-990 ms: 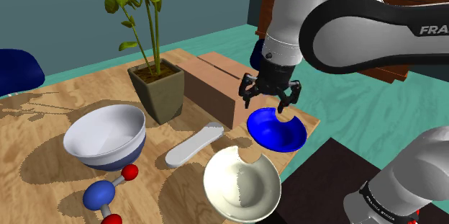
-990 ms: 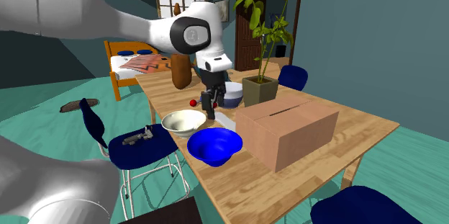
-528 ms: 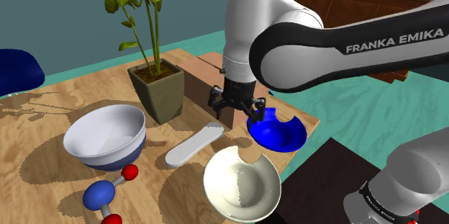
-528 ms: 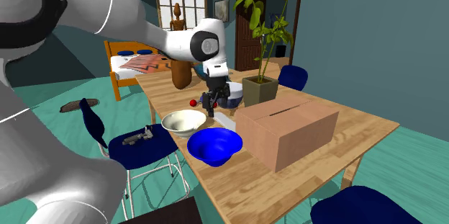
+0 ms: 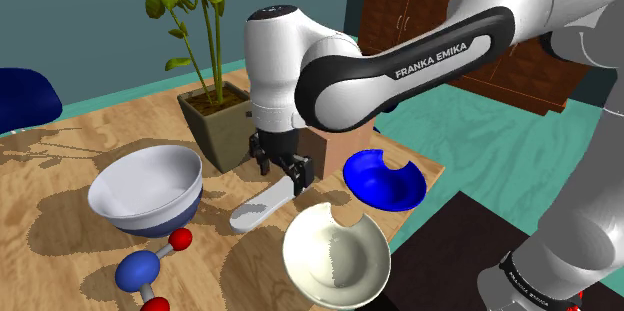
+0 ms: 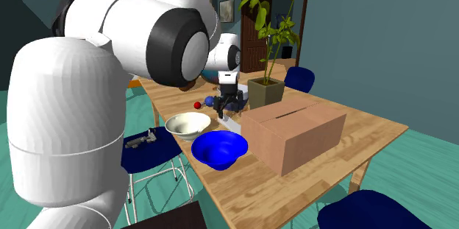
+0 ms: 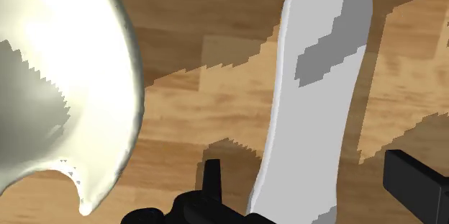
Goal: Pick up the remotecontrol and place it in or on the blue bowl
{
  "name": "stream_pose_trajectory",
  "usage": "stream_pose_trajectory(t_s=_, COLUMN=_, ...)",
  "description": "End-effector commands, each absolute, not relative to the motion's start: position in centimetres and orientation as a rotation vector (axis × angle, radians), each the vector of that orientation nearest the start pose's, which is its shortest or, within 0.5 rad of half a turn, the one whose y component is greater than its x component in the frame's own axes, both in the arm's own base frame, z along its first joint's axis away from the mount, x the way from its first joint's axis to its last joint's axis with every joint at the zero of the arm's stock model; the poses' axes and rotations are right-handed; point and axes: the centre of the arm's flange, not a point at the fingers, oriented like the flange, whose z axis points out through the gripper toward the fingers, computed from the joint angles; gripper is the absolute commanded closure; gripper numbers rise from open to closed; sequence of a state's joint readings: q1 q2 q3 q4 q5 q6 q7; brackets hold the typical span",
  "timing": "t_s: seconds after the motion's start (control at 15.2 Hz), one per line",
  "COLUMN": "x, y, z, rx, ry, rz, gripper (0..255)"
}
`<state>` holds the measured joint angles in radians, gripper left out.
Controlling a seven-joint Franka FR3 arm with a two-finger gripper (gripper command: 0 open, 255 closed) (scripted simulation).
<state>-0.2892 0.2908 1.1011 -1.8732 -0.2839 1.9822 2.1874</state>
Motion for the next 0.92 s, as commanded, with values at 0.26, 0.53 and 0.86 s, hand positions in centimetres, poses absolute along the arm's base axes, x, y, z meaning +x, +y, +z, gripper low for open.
stream_pose_trajectory(t_s=0.26, x=46.7, y=40.7, z=39.5, rx=-2.472, ry=1.969, rz=0.007, gripper=0)
stream_pose_trajectory(t_s=0.53, x=46.7, y=40.6, z=37.6, rx=-2.472, ry=1.969, rz=0.007, gripper=0)
stream_pose_trajectory(t_s=0.86, x=46.7, y=40.6, z=37.6, rx=-2.472, ry=1.969, rz=0.007, gripper=0)
